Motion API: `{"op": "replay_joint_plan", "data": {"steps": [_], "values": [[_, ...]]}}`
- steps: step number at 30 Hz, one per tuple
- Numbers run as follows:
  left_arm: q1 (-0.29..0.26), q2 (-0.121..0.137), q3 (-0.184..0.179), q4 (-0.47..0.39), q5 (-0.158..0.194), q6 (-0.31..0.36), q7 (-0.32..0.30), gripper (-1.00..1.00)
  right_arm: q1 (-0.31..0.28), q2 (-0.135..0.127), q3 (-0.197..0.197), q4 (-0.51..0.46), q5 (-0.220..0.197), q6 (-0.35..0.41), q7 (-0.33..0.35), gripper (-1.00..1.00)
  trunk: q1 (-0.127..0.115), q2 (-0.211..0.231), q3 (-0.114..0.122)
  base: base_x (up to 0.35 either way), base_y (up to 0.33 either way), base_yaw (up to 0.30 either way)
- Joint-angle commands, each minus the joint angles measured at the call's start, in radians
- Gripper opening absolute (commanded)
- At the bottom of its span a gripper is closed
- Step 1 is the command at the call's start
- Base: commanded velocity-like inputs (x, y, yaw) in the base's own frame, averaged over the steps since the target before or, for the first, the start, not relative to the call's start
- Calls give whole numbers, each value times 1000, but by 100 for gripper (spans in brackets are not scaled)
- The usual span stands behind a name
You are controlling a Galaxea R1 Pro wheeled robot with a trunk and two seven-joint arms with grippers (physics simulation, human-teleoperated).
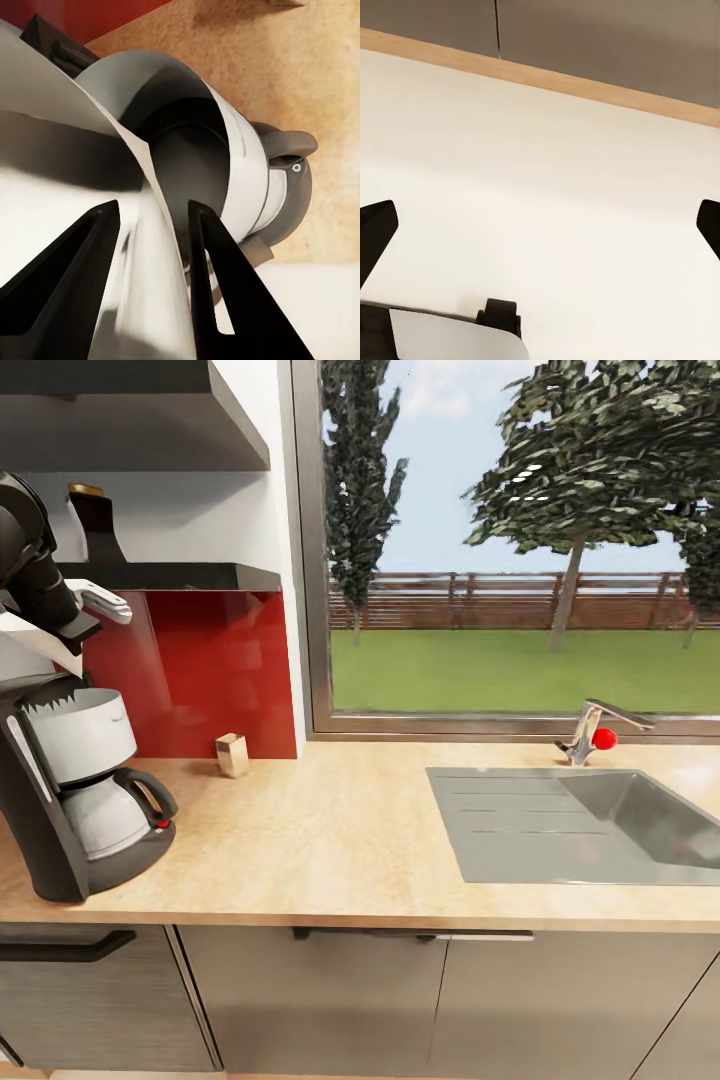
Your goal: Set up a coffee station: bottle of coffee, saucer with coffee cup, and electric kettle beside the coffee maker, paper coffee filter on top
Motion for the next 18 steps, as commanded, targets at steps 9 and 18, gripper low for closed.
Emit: {"op": "replay_joint_plan", "data": {"steps": [9, 18], "values": [[0, 1, 4, -2, -11, 8, -8, -100, -1, 0, 6, 1, 2, -3, -1, 100, 0, -1, -1, 30, 0, 0], [0, 1, 4, -2, -11, 8, -8, -100, -1, 0, 6, 1, 2, -3, -1, 100, 15, -29, -14, 1, 0, 0]]}}
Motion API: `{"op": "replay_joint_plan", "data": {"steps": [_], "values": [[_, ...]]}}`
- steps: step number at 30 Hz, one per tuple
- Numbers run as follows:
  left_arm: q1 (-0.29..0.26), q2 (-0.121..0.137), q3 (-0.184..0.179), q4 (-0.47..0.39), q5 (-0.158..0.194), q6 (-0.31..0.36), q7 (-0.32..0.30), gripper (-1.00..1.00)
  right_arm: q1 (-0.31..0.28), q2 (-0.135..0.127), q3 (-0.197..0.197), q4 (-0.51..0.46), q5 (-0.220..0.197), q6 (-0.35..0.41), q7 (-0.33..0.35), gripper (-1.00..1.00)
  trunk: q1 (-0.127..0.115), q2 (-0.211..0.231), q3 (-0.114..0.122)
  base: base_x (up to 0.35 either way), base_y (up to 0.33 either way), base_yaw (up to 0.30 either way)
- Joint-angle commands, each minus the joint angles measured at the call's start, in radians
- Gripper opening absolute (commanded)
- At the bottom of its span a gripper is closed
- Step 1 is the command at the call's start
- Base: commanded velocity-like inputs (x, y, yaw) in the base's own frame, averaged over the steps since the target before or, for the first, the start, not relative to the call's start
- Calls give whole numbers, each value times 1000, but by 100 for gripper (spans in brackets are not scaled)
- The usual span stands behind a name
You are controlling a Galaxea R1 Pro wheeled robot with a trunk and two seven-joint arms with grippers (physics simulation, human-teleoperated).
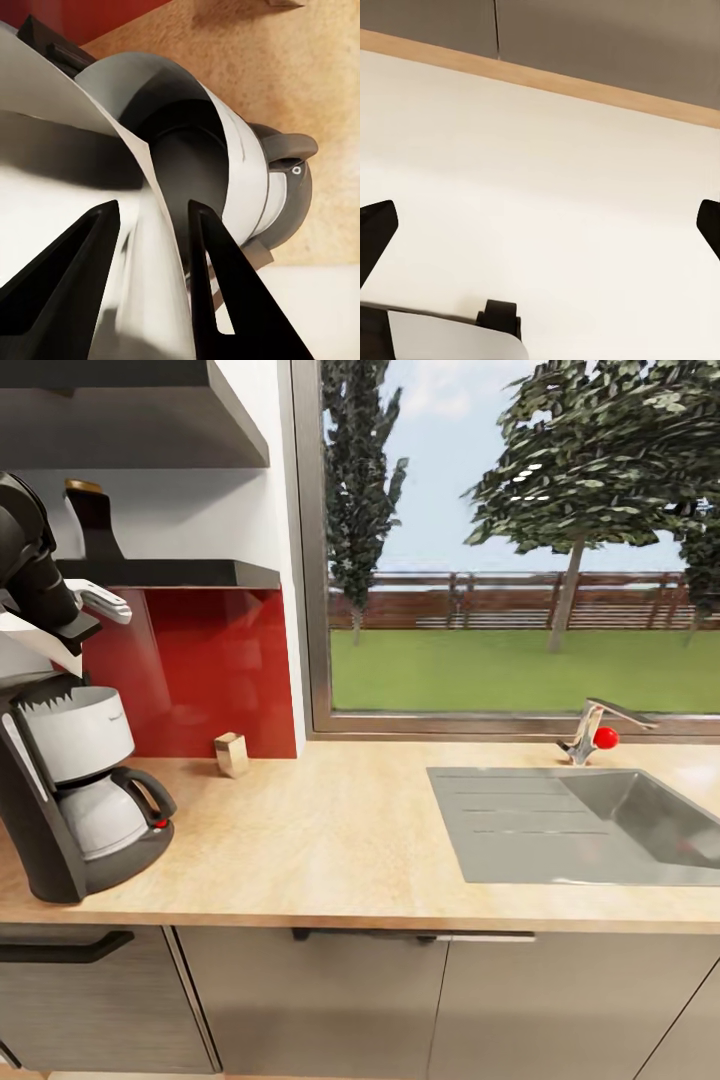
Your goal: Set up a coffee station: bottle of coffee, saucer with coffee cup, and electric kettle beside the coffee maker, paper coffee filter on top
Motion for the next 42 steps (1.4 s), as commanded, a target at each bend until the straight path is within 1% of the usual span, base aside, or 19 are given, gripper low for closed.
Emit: {"op": "replay_joint_plan", "data": {"steps": [1, 3, 5, 8, 13, 19, 22, 24, 29, 31, 35, 42], "values": [[0, 0, 4, -2, -11, 8, -8, -100, -1, 0, 6, 1, 2, -3, -1, 100, 4, -8, -4, 0, 0, 0], [0, 0, 4, -2, -11, 8, -8, -100, -1, 0, 6, 1, 2, -3, -1, 100, 12, -22, -11, 0, 0, 0], [0, 0, 4, -2, -11, 8, -8, -100, -1, 0, 6, 1, 2, -3, -1, 100, 12, -22, -11, 0, 0, 0], [0, 0, 4, -2, -11, 8, -8, -100, -1, 0, 6, 1, 2, -3, -1, 100, 23, -43, -20, 0, 0, 0], [0, 0, 4, -2, -11, 8, -8, -100, -1, 0, 6, 1, 2, -3, -1, 100, 23, -43, -20, 0, 0, 0], [0, 0, 4, -2, -11, 8, -8, -100, -1, 0, 6, 1, 3, -3, -1, 100, 46, -85, -39, 0, 0, 0], [-1, 0, 4, -2, -11, 8, -8, -100, -1, 0, 6, 1, 3, -3, -1, 100, 46, -85, -39, 0, 0, 0], [-1, 0, 4, -2, -11, 8, -8, -100, -1, 0, 6, 1, 3, -3, -1, 100, 54, -99, -45, 0, 0, 0], [-1, 0, 4, -1, -11, 8, -8, -100, -1, 0, 6, 1, 4, -3, -1, 100, 54, -99, -45, 0, 0, 0], [0, 0, 4, -1, -11, 8, -8, -100, -1, 0, 6, 1, 3, -3, -1, 100, 61, -113, -51, 0, 0, 0], [0, 3, 4, -1, -11, 8, -8, -100, -1, 0, 6, 1, 3, -3, -1, 100, 61, -113, -51, 0, 0, 0], [-1, 6, 4, -1, -11, 8, -8, -100, -1, 0, 6, 1, 3, -3, -1, 100, 88, -162, -73, 0, 0, 0]]}}
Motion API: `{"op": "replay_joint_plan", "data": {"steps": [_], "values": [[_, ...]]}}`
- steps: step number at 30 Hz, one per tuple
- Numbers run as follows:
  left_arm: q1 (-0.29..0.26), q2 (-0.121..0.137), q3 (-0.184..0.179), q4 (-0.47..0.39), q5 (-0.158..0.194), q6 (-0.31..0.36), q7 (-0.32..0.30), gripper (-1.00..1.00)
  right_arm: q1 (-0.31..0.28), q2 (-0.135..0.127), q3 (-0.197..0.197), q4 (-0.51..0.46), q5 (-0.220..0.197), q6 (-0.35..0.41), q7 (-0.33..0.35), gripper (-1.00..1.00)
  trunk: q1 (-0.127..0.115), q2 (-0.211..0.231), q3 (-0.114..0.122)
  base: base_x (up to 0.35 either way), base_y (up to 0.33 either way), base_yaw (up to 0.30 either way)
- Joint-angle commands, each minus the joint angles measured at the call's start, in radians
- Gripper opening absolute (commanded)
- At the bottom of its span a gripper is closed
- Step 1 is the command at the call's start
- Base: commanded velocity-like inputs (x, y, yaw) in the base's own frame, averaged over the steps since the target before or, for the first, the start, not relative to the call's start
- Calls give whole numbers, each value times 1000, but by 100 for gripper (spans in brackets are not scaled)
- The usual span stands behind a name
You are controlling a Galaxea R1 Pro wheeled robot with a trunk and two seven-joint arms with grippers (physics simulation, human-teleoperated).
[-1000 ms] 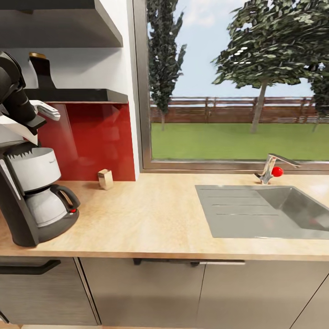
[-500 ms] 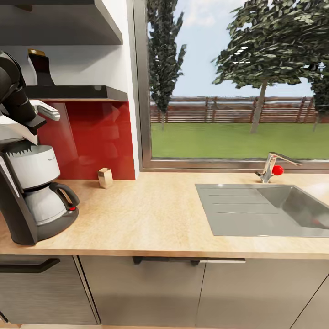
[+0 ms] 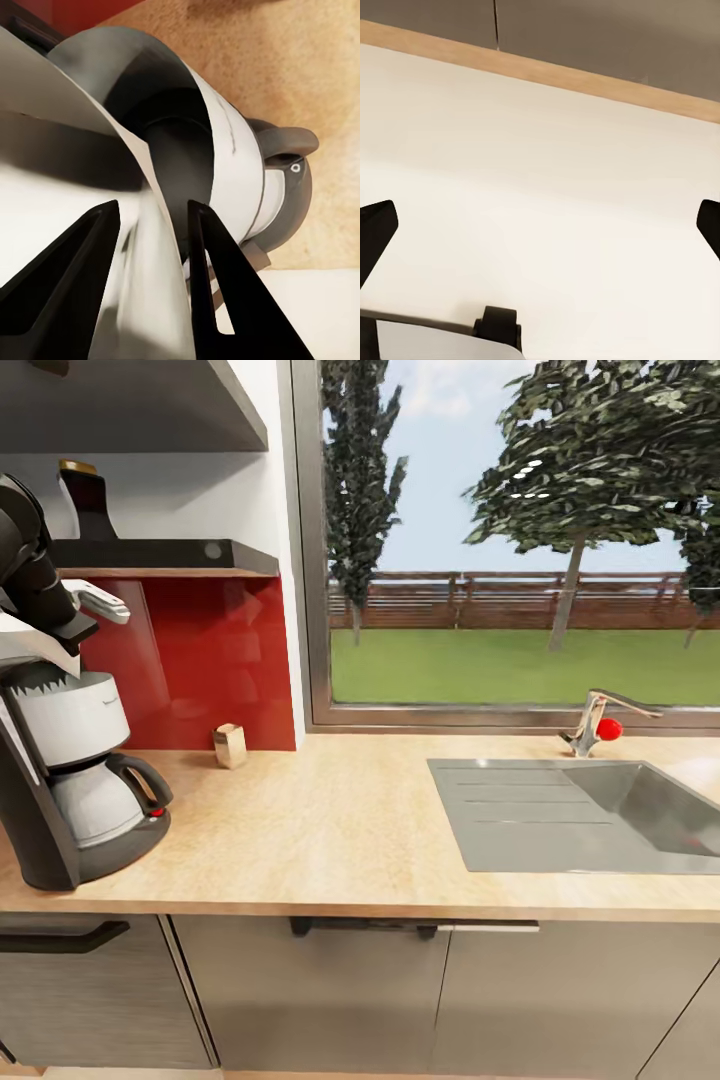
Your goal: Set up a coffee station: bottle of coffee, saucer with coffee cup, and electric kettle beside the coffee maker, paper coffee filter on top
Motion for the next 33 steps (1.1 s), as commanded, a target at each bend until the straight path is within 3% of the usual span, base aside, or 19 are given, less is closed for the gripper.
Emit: {"op": "replay_joint_plan", "data": {"steps": [1, 6, 12, 19, 33], "values": [[0, 1, 3, -2, -11, 8, -8, -100, -1, 0, 6, 1, 3, -3, -1, 100, 0, -1, -1, 0, 0, 0], [0, 1, 4, -2, -11, 8, -8, -100, -1, 0, 6, 1, 2, -3, -1, 100, 0, -1, -1, 0, 0, 0], [0, 1, 4, -2, -11, 8, -8, -100, -1, 0, 6, 1, 2, -3, -1, 100, 23, -43, -20, 0, 0, 0], [0, 1, 5, -2, -11, 8, -8, -100, -1, 0, 6, 1, 3, -3, -1, 100, 31, -57, -26, 0, 0, 0], [0, 1, 5, -2, -11, 8, -8, -100, -1, 0, 6, 1, 3, -3, -1, 100, 31, -57, -26, 0, 0, 0]]}}
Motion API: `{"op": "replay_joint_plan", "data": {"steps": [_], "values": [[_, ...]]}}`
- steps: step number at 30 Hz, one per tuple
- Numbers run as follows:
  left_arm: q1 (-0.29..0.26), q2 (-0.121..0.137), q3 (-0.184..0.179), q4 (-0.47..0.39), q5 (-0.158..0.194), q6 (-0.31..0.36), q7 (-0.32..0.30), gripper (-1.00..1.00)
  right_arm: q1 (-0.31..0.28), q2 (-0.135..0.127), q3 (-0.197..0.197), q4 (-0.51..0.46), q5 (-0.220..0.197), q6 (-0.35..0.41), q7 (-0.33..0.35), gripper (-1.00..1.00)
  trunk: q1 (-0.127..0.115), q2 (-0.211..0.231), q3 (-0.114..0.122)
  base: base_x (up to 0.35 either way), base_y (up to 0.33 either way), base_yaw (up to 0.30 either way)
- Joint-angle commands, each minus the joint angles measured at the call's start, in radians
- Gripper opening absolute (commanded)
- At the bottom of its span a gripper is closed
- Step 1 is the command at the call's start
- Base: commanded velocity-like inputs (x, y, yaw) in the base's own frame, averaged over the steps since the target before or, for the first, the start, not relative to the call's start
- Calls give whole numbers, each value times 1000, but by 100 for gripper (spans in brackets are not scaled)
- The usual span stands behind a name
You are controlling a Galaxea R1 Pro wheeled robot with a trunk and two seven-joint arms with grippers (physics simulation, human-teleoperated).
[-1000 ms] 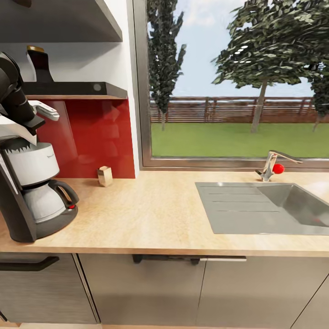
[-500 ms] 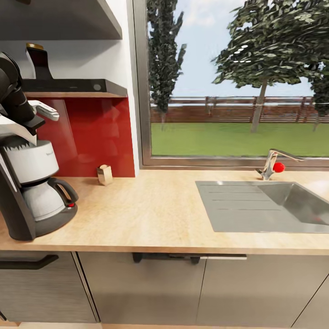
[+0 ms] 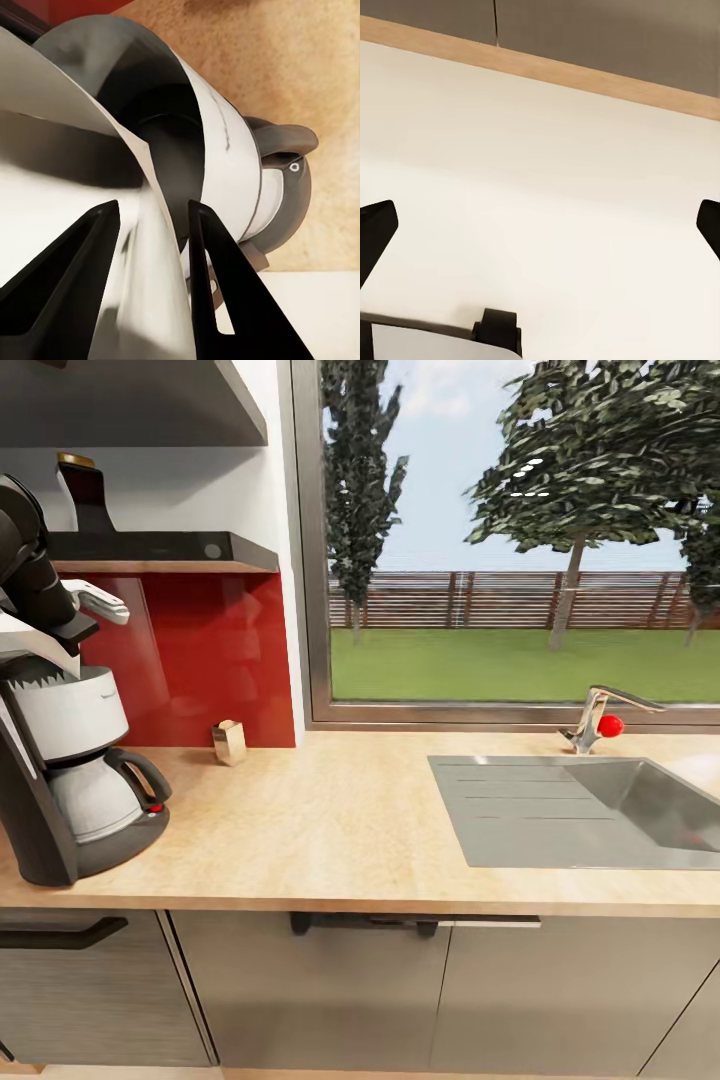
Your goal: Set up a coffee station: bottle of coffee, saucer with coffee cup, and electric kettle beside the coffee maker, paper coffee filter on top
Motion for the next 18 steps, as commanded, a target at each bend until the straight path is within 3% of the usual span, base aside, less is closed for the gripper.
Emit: {"op": "replay_joint_plan", "data": {"steps": [1, 18], "values": [[0, 0, 4, -2, -11, 8, -8, -100, -1, 0, 6, 1, 2, -3, -1, 100, 0, -1, -1, 0, 7, 0], [0, 3, 4, -2, -11, 8, -8, -100, -1, 0, 6, 1, 3, -3, -1, 100, 0, -1, -1, 9, 44, 0]]}}
